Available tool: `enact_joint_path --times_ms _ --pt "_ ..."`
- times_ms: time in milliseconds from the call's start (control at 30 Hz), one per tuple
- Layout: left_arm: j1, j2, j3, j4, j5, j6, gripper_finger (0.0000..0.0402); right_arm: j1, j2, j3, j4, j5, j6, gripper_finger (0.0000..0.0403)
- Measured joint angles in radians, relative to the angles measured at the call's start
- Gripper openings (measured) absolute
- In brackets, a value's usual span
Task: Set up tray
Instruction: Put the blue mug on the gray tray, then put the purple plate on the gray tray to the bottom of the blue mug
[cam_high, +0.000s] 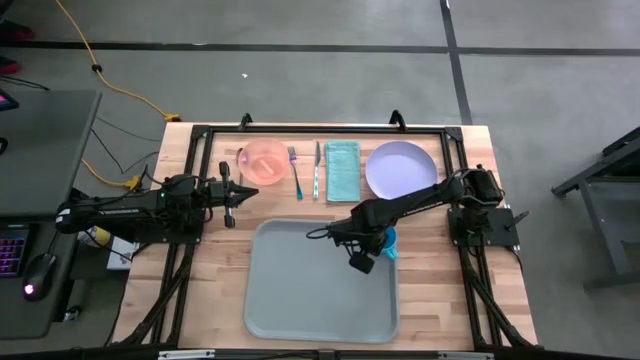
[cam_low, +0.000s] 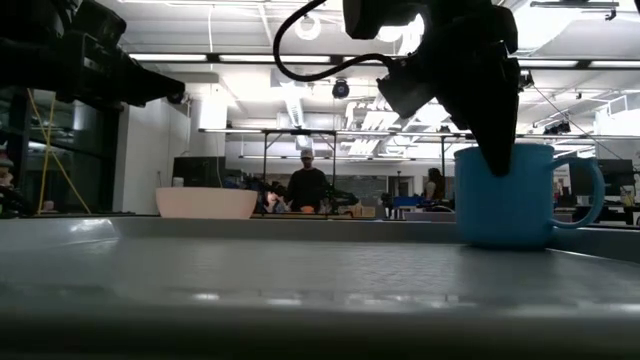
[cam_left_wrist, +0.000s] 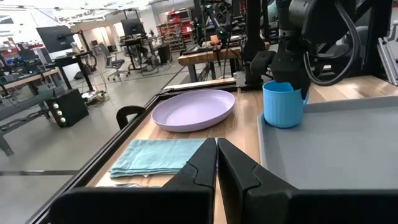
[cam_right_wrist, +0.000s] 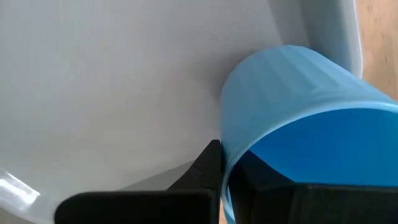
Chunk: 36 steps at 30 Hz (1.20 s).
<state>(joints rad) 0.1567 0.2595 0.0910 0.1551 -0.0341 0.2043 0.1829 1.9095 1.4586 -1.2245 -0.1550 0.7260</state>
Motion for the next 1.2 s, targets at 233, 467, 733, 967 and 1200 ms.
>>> enact_joint_path --times_ms 233,467,733,967,1200 --pt "0.0 0.0 0.0 0.0 0.0 0.0 0.0046 0.0 -0.004 -0.003 0.013 -0.004 -0.016 0.001" --pt "0.0 0.0 0.0 0.0 0.0 0.0 0.0046 -0.002 -0.005 -0.003 0.018 -0.015 -0.019 0.0059" --pt "0.0 0.0 0.0 0.0 0.0 0.0 0.0046 -0.04 -0.009 -0.003 0.018 -0.066 -0.018 0.0139" --pt "0.0 0.0 0.0 -0.001 0.0 0.001 0.0046 -0.066 -0.077 -0.002 0.017 -0.091 -0.001 0.0177" --pt "0.0 0.0 0.0 -0.001 0.0 0.0 0.0046 -0.084 -0.21 -0.002 0.025 -0.073 0.055 0.0183"
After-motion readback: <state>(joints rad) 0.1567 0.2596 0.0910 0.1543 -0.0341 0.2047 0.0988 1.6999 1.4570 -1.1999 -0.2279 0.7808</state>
